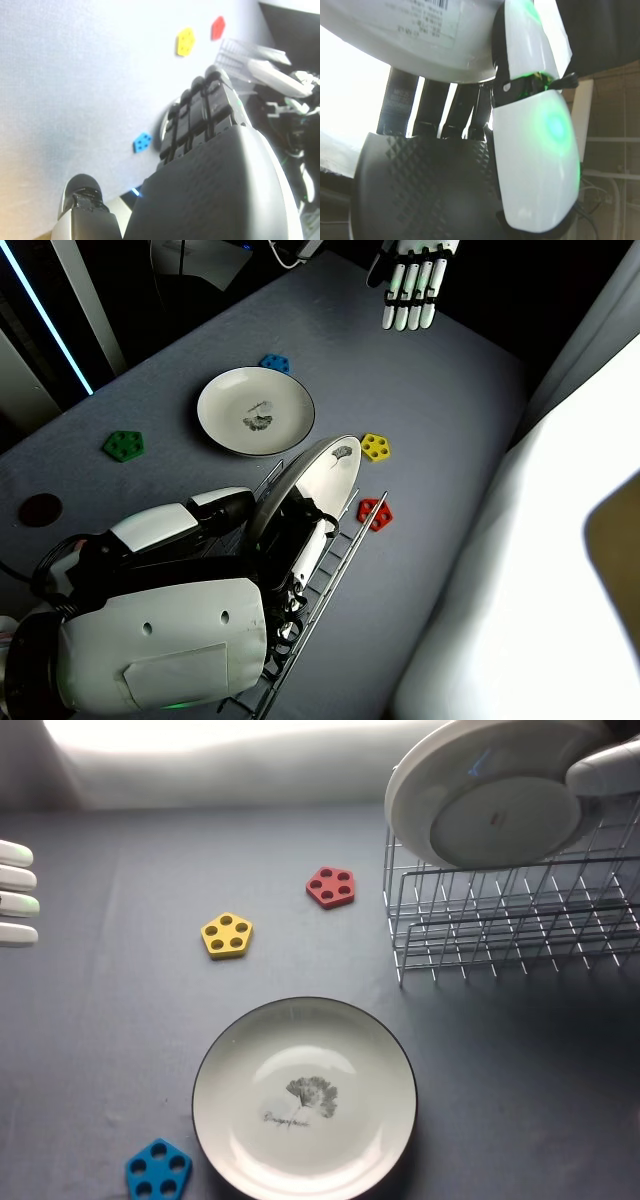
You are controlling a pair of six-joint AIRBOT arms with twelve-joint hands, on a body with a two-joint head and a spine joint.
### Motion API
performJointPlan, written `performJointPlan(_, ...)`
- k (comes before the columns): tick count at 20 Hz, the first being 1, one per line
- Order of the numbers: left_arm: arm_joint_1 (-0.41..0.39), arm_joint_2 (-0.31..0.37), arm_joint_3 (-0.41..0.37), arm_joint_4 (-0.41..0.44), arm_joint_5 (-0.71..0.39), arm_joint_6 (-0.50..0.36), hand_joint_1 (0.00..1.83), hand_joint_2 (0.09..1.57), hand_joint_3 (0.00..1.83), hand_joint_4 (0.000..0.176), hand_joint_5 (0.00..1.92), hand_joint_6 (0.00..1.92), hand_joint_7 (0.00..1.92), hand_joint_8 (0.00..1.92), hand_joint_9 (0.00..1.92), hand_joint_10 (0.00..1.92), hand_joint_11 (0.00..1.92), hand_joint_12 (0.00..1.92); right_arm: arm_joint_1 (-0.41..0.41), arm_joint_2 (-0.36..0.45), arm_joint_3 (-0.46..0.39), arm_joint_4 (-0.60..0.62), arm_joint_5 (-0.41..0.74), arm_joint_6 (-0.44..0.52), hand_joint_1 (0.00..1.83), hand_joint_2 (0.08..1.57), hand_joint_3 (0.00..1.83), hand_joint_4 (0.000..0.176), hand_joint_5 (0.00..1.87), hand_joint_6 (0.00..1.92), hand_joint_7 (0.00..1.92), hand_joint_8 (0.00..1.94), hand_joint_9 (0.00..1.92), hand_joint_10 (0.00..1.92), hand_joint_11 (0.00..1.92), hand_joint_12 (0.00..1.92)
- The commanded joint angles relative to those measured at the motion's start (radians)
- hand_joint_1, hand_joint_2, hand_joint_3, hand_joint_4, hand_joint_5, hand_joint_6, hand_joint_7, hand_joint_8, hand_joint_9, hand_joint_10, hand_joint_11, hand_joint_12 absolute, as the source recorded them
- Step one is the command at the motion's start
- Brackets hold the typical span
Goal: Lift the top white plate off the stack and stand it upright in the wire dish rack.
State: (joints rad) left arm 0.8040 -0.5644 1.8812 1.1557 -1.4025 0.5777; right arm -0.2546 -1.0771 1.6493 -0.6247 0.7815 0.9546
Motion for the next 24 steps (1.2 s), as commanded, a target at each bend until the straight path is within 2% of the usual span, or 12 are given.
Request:
performJointPlan(1, -0.015, 0.014, 0.003, -0.083, -0.055, 0.0, 0.12, 0.95, 0.0, 0.0, 0.07, 0.01, 0.1, 0.01, 0.09, 0.01, 0.12, 0.01, 0.006, 0.014, 0.011, 0.099, 0.103, 0.029, 1.5, 1.02, 0.0, 0.0, 1.02, 0.85, 1.36, 0.06, 1.18, 0.6, 1.05, 1.26)
performJointPlan(5, -0.016, 0.011, 0.017, -0.113, -0.071, -0.005, 0.11, 0.95, 0.0, 0.0, 0.08, 0.01, 0.11, 0.01, 0.08, 0.01, 0.11, 0.01, -0.003, 0.007, 0.021, 0.101, 0.105, 0.029, 1.5, 1.01, 0.0, 0.0, 1.03, 0.79, 1.36, 0.08, 1.23, 0.5, 1.08, 1.22)
performJointPlan(9, -0.016, 0.003, 0.021, -0.141, -0.077, -0.029, 0.11, 0.95, 0.0, 0.0, 0.08, 0.01, 0.11, 0.01, 0.09, 0.01, 0.12, 0.02, -0.011, 0.003, 0.025, 0.104, 0.106, 0.029, 1.5, 1.01, 0.0, 0.0, 1.02, 0.82, 1.37, 0.06, 1.19, 0.57, 1.07, 1.23)
performJointPlan(14, -0.016, -0.006, 0.022, -0.173, -0.078, -0.047, 0.1, 0.95, 0.0, 0.0, 0.06, 0.01, 0.09, 0.01, 0.09, 0.01, 0.11, 0.01, -0.024, -0.001, 0.032, 0.113, 0.106, 0.029, 1.5, 1.01, 0.0, 0.0, 1.03, 0.8, 1.35, 0.09, 1.21, 0.56, 1.09, 1.2)
performJointPlan(16, -0.016, -0.006, 0.022, -0.173, -0.064, -0.047, 0.08, 0.95, 0.0, 0.0, 0.05, 0.0, 0.07, 0.0, 0.07, 0.0, 0.12, 0.01, -0.027, -0.001, 0.034, 0.119, 0.106, 0.029, 1.5, 1.02, 0.0, 0.0, 1.0, 0.82, 1.27, 0.25, 1.2, 0.6, 1.07, 1.24)
performJointPlan(18, -0.016, -0.006, 0.022, -0.173, -0.069, -0.047, 0.09, 0.95, 0.0, 0.0, 0.06, 0.0, 0.08, 0.0, 0.09, 0.01, 0.11, 0.01, -0.031, -0.002, 0.038, 0.12, 0.106, 0.029, 1.5, 1.02, 0.0, 0.0, 1.01, 0.81, 1.24, 0.31, 1.19, 0.62, 1.07, 1.24)
performJointPlan(22, -0.016, -0.012, 0.005, -0.187, -0.068, -0.047, 0.09, 0.96, 0.0, 0.0, 0.08, 0.01, 0.12, 0.01, 0.11, 0.01, 0.11, 0.01, -0.036, -0.007, 0.046, 0.123, 0.106, 0.029, 1.5, 1.03, 0.0, 0.0, 1.0, 0.88, 1.25, 0.27, 1.15, 0.64, 1.06, 1.25)
performJointPlan(24, -0.016, -0.013, -0.006, -0.188, -0.07, -0.047, 0.12, 0.95, 0.0, 0.0, 0.08, 0.01, 0.12, 0.01, 0.13, 0.01, 0.12, 0.01, -0.041, -0.009, 0.049, 0.129, 0.106, 0.029, 1.5, 1.02, 0.0, 0.0, 1.02, 0.84, 1.28, 0.24, 1.18, 0.61, 1.07, 1.23)
